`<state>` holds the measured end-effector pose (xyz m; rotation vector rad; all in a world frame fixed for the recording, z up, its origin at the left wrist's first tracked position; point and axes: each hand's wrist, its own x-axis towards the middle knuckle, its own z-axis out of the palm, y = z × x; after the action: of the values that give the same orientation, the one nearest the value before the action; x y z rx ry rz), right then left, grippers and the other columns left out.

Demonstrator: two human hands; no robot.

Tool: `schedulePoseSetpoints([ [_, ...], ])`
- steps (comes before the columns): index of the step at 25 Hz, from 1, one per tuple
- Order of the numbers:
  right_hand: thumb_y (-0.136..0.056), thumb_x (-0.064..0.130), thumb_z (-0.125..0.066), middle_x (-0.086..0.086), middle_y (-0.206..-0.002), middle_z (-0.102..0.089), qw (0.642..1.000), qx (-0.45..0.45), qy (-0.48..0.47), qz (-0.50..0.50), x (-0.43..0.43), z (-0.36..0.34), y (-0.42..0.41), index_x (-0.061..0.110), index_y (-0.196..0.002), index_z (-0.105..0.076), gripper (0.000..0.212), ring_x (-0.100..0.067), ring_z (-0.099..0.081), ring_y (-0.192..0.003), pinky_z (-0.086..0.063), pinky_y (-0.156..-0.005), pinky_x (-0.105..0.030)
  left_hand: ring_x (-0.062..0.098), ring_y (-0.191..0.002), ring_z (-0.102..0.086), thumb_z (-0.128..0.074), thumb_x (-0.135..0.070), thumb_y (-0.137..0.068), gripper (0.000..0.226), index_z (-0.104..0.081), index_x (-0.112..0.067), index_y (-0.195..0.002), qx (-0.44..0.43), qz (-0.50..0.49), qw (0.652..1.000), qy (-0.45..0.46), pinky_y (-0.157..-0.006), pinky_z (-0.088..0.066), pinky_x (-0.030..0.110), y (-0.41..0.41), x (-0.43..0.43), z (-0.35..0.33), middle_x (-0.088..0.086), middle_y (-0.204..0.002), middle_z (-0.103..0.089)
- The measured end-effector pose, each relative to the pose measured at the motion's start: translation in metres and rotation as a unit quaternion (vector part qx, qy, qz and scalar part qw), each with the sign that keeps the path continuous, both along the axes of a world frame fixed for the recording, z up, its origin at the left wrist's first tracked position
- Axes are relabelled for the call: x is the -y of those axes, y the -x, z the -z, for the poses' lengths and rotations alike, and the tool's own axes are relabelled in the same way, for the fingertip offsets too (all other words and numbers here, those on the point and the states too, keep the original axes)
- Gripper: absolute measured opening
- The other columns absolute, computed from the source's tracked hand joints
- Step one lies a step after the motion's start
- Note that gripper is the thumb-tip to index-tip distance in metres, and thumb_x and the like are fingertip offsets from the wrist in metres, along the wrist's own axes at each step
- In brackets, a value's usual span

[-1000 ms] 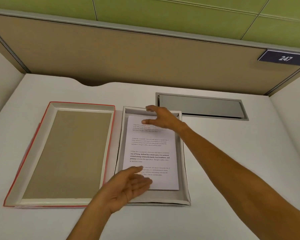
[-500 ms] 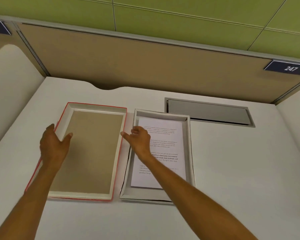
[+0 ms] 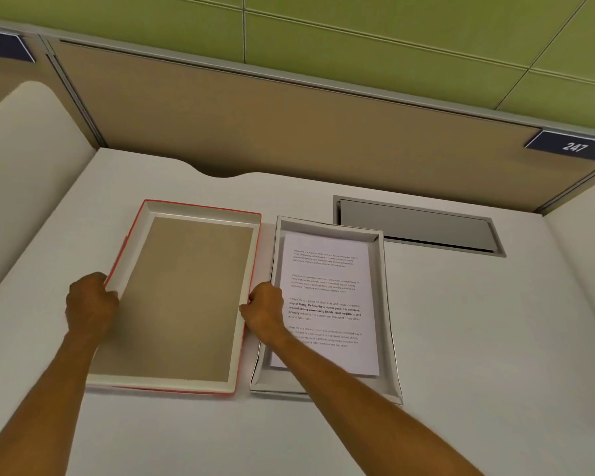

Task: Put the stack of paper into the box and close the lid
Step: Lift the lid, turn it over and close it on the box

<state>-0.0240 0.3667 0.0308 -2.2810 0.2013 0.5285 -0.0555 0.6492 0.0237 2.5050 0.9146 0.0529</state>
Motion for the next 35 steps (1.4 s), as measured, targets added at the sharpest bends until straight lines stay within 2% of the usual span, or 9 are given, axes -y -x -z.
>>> schedulePoseSetpoints([
  [4,-0.075,0.000,-0.073,-0.024,-0.066,-0.065,1.000,0.011,-0.023,-0.011,0.008,0.003,-0.002,-0.017,-0.070,-0.063,0.021,-0.026,-0.060,-0.057,-0.053,-0.057,-0.032,0.040,-0.075,-0.059,-0.065,-0.004,-0.084,0.015,-0.061,0.002,-0.097,-0.003,0.023,1.000,-0.017,-0.068,-0.051,0.042,-0.006,-0.019,-0.026,0.030,-0.094,-0.067],
  [7,-0.082,0.011,-0.074,-0.018,-0.068,-0.060,0.999,0.028,-0.039,-0.008,0.008,-0.011,-0.001,-0.005,-0.068,-0.059,0.026,-0.028,-0.060,-0.064,-0.053,-0.068,-0.035,0.037,-0.067,-0.056,-0.059,-0.008,-0.083,0.016,-0.046,-0.008,-0.092,-0.023,0.014,0.999,-0.037,-0.061,-0.051,0.041,-0.013,-0.026,-0.056,0.021,-0.081,-0.059],
  [11,-0.087,0.037,-0.068,-0.010,-0.108,-0.071,0.988,0.077,-0.129,-0.042,-0.018,-0.064,0.006,0.007,-0.117,-0.065,0.043,-0.021,-0.067,-0.098,-0.055,-0.089,-0.036,0.037,-0.071,-0.056,-0.060,-0.009,-0.082,0.028,-0.035,-0.014,-0.094,-0.001,0.010,1.000,-0.007,-0.068,-0.054,0.046,-0.014,-0.004,-0.099,0.021,-0.087,-0.061],
  [15,-0.084,0.060,-0.060,-0.006,-0.105,-0.074,0.960,0.022,-0.270,-0.071,-0.048,-0.127,0.012,0.013,-0.108,-0.071,0.054,-0.018,-0.070,-0.098,-0.056,-0.089,-0.033,0.036,-0.078,-0.061,-0.076,-0.015,-0.075,0.056,-0.032,-0.018,-0.110,0.050,0.065,0.997,0.004,-0.070,-0.050,0.044,-0.001,0.051,-0.146,0.017,-0.098,-0.066],
  [18,-0.088,0.054,-0.060,-0.012,-0.103,-0.074,0.934,-0.011,-0.354,-0.048,-0.046,-0.154,0.010,0.008,-0.104,-0.071,0.050,-0.026,-0.071,-0.096,-0.059,-0.089,-0.040,0.046,-0.096,-0.066,-0.081,-0.023,-0.074,0.084,-0.028,-0.007,-0.137,0.023,0.117,0.993,-0.004,-0.078,-0.055,0.053,0.005,0.097,-0.181,0.022,-0.124,-0.061],
  [22,-0.092,0.027,-0.065,-0.017,-0.120,-0.068,0.921,-0.056,-0.384,-0.020,-0.029,-0.172,-0.002,-0.001,-0.113,-0.066,0.035,-0.032,-0.068,-0.107,-0.057,-0.092,-0.042,0.043,-0.113,-0.060,-0.081,-0.028,-0.075,0.104,-0.011,-0.017,-0.151,-0.007,0.176,0.979,0.100,-0.091,-0.050,0.061,0.012,0.134,-0.209,0.015,-0.139,-0.051],
  [26,-0.095,0.018,-0.061,-0.015,-0.133,-0.061,0.924,-0.048,-0.379,0.002,-0.008,-0.183,-0.004,-0.001,-0.123,-0.059,0.035,-0.034,-0.064,-0.116,-0.056,-0.091,-0.040,0.030,-0.116,-0.058,-0.079,-0.055,-0.064,0.100,-0.029,-0.028,-0.146,-0.001,0.172,0.945,0.279,-0.100,-0.046,0.058,0.013,0.122,-0.221,-0.005,-0.131,-0.055],
  [33,-0.097,0.018,-0.058,-0.014,-0.133,-0.062,0.902,-0.073,-0.424,0.042,0.055,-0.203,0.001,-0.003,-0.127,-0.057,0.037,-0.031,-0.063,-0.118,-0.053,-0.099,-0.043,0.040,-0.123,-0.055,-0.040,-0.068,-0.078,0.089,-0.043,-0.005,-0.141,-0.046,0.067,0.899,0.429,-0.109,-0.039,0.055,-0.001,0.124,-0.109,0.023,-0.137,-0.055],
  [35,-0.097,0.016,-0.057,-0.016,-0.130,-0.063,0.877,-0.093,-0.468,0.054,0.083,-0.205,0.003,-0.004,-0.128,-0.058,0.036,-0.029,-0.064,-0.114,-0.055,-0.095,-0.040,0.041,-0.113,-0.061,-0.039,-0.073,-0.078,0.089,-0.052,-0.006,-0.134,-0.076,0.010,0.850,0.521,-0.100,-0.046,0.056,0.000,0.122,-0.077,0.024,-0.127,-0.063],
])
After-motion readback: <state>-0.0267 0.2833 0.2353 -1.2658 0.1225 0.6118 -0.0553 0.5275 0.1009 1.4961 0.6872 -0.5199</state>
